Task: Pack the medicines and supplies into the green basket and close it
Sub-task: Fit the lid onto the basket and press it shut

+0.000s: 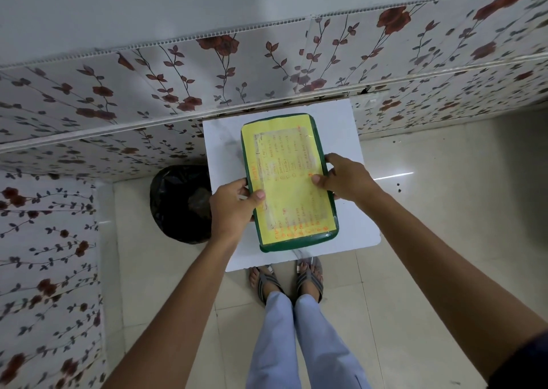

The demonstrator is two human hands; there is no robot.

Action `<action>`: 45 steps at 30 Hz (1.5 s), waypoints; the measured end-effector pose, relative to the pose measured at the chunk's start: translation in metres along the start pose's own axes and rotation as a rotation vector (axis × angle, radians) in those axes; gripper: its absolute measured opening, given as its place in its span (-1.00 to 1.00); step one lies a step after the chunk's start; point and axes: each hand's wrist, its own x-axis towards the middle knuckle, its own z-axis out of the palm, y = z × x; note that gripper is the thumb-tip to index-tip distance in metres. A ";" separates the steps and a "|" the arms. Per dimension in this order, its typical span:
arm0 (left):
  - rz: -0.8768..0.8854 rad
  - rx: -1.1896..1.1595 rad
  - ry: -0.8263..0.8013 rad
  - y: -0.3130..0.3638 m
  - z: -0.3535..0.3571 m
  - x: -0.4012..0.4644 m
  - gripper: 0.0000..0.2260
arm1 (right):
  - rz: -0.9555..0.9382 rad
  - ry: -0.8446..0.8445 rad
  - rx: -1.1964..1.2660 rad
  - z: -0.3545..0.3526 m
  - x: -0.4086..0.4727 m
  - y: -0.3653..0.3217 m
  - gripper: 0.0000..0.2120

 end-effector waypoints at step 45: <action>-0.123 0.002 -0.108 -0.023 0.019 -0.055 -0.58 | 0.038 -0.176 0.323 0.028 -0.043 0.070 -0.39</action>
